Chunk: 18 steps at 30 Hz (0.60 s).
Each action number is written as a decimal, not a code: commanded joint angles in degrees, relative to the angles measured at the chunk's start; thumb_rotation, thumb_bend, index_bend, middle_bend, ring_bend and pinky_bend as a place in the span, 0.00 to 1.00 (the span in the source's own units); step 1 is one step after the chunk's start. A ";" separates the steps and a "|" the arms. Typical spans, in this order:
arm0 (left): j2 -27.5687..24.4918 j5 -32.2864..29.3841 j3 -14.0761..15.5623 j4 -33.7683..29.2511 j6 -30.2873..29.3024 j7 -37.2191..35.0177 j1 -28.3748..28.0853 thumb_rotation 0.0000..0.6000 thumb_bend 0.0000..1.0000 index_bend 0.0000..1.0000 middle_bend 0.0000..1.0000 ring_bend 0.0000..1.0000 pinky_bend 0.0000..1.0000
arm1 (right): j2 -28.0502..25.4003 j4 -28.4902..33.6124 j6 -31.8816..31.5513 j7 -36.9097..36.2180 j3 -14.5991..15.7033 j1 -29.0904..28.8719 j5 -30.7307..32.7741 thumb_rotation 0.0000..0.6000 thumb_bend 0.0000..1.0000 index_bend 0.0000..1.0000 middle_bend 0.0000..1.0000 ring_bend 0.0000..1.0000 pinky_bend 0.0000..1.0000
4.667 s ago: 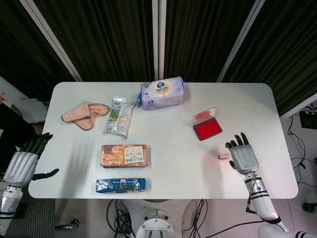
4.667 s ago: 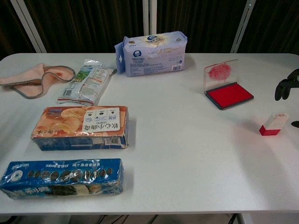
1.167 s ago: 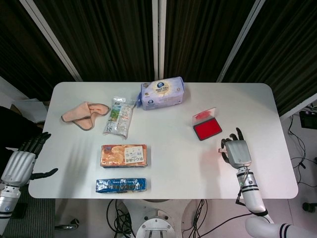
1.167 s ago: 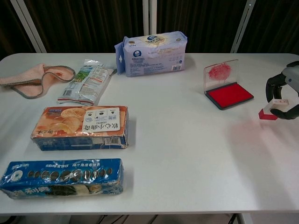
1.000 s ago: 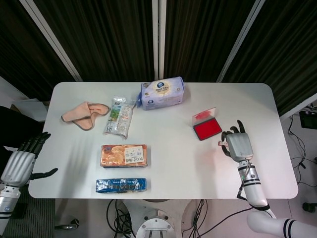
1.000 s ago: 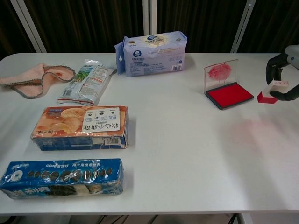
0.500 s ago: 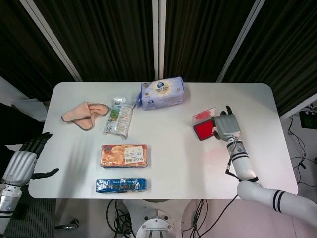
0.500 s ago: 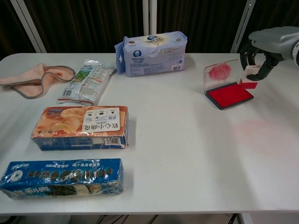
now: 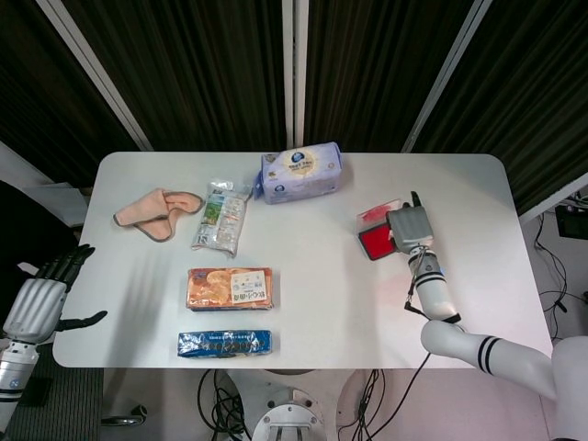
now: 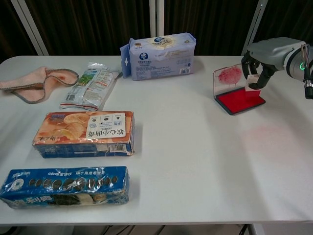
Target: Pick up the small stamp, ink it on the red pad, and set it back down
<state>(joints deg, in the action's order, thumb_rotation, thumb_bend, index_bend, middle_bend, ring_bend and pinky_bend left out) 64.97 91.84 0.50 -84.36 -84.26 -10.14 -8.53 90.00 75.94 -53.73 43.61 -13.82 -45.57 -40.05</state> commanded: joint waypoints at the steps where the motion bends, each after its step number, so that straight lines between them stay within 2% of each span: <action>1: -0.03 -0.05 0.01 0.01 0.17 -0.01 -0.07 0.84 0.02 0.07 0.07 0.08 0.18 | 0.76 -1.37 0.03 -1.21 0.52 -0.15 -0.42 1.00 0.35 0.65 0.54 0.38 0.28; 5: 0.00 -0.07 0.02 0.00 0.37 0.01 -0.19 0.83 0.02 0.07 0.07 0.08 0.18 | 1.56 -3.35 0.39 -2.40 1.06 -0.30 -0.86 1.00 0.35 0.65 0.53 0.47 0.44; 10: 0.02 -0.28 0.03 0.04 0.66 0.08 -0.26 0.83 0.02 0.07 0.07 0.08 0.18 | 2.25 -5.13 1.43 -3.52 1.51 -0.67 -0.96 1.00 0.36 0.65 0.52 0.52 0.55; 14: -0.02 -0.37 -0.01 0.07 0.84 0.08 -0.37 0.84 0.02 0.07 0.07 0.08 0.18 | 2.95 -6.41 2.32 -4.10 1.63 -1.10 -0.58 1.00 0.36 0.65 0.52 0.54 0.60; 18: -0.12 -0.52 -0.07 0.05 1.05 0.07 -0.48 0.83 0.02 0.07 0.07 0.08 0.18 | 3.55 -7.24 2.90 -5.19 1.61 -1.46 -0.90 1.00 0.36 0.65 0.52 0.54 0.60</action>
<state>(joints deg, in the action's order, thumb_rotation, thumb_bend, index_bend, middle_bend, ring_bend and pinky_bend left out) 64.84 91.31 0.44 -84.31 -83.20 -10.07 -9.01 93.42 68.83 -50.98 38.58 -12.20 -46.92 -40.87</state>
